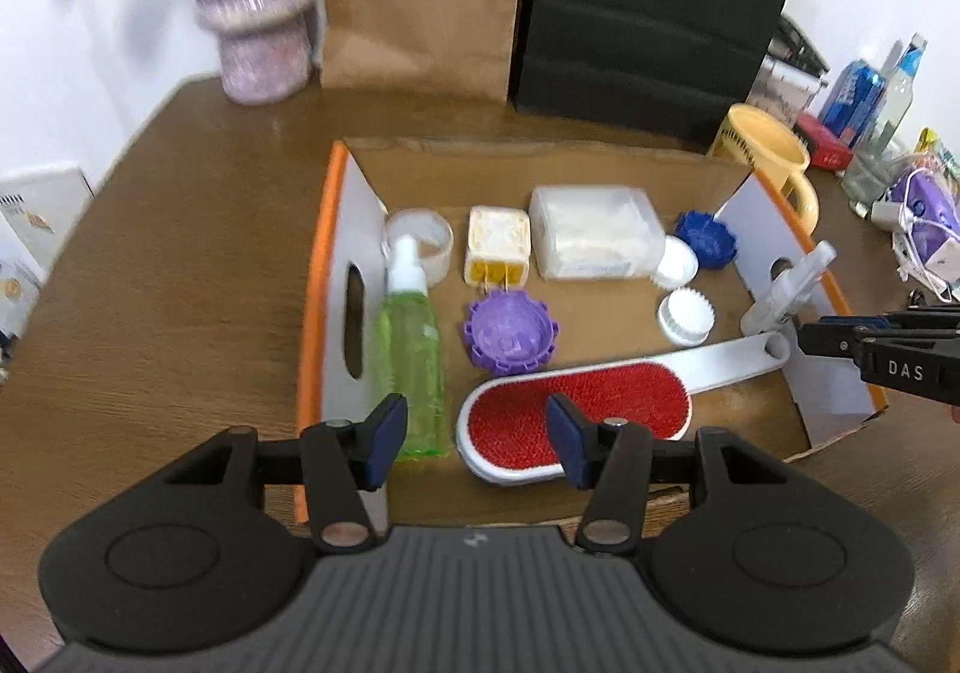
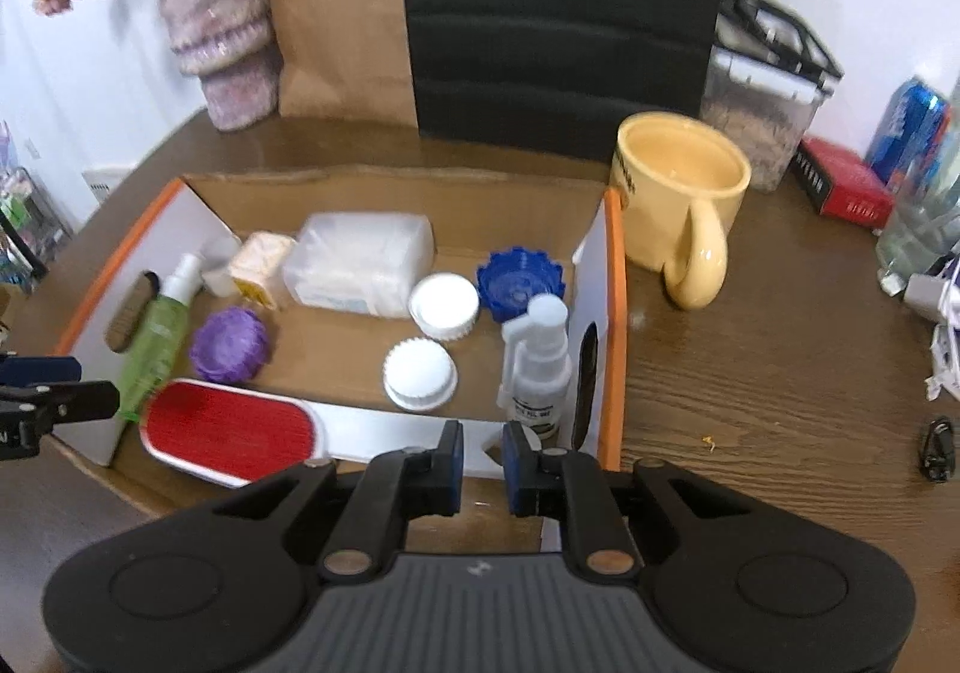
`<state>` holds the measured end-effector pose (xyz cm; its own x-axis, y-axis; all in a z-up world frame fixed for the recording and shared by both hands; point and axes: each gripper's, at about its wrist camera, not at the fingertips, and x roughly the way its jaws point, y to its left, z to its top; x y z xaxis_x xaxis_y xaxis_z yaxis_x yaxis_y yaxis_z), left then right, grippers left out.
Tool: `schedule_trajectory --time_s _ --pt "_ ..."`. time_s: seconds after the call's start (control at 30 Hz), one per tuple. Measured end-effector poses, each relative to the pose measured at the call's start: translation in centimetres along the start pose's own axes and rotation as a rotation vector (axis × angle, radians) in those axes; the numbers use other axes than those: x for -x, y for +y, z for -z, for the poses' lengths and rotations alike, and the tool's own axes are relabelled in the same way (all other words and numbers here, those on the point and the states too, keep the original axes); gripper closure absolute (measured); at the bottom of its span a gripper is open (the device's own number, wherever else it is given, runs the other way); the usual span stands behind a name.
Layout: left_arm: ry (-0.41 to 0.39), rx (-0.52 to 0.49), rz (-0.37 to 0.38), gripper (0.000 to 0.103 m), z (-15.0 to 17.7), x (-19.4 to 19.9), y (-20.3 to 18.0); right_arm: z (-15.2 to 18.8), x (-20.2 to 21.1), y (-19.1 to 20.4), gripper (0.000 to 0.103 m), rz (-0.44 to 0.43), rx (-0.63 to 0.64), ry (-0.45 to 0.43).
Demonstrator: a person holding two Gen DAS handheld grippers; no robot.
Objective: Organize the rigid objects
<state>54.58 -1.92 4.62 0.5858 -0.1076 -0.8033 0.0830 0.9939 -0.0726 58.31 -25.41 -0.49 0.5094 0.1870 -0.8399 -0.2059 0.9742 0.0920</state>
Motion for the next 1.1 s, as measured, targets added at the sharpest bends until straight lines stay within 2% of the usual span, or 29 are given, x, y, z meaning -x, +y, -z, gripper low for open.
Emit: schedule_trajectory --time_s 0.17,0.33,0.4,0.47,0.5,0.53,0.63,0.73,0.87,0.97,1.1 --pt "-0.178 -0.044 -0.032 0.039 1.7 4.9 -0.7 1.7 4.9 1.0 0.086 -0.012 -0.002 -0.153" --pt "-0.298 -0.045 -0.039 0.038 4.2 9.4 -1.5 4.4 9.2 2.3 0.084 -0.011 0.001 -0.241" --pt "-0.367 -0.057 -0.051 0.033 5.8 11.2 -1.8 5.8 10.8 2.9 0.079 0.005 0.011 -0.297" --pt "-0.435 -0.069 -0.069 0.030 7.4 12.6 -2.0 7.4 12.6 3.6 0.063 0.021 0.027 -0.368" --pt "-0.460 -0.076 -0.070 0.028 8.2 13.3 -2.1 8.3 13.3 3.9 0.058 0.025 0.029 -0.403" --pt "-0.476 -0.078 -0.065 0.027 8.9 13.9 -2.1 9.2 14.2 4.2 0.051 0.026 0.035 -0.436" --pt "-0.531 -0.081 -0.044 0.022 11.4 15.4 -2.2 11.5 15.9 4.7 0.048 0.009 0.034 -0.511" --pt "-0.595 -0.067 -0.043 0.020 13.9 16.6 -2.2 14.0 17.3 5.0 0.040 -0.021 0.025 -0.599" --pt "-0.672 -0.036 -0.037 0.016 16.8 17.6 -2.1 17.5 18.5 5.7 0.030 0.006 0.062 -0.710" --pt "-0.710 -0.020 -0.025 0.015 18.4 18.2 -2.2 19.1 18.7 5.8 0.028 0.018 0.067 -0.729" --pt "-0.723 -0.030 -0.019 0.015 19.1 18.2 -2.3 20.0 18.1 5.3 0.027 0.003 0.034 -0.719"
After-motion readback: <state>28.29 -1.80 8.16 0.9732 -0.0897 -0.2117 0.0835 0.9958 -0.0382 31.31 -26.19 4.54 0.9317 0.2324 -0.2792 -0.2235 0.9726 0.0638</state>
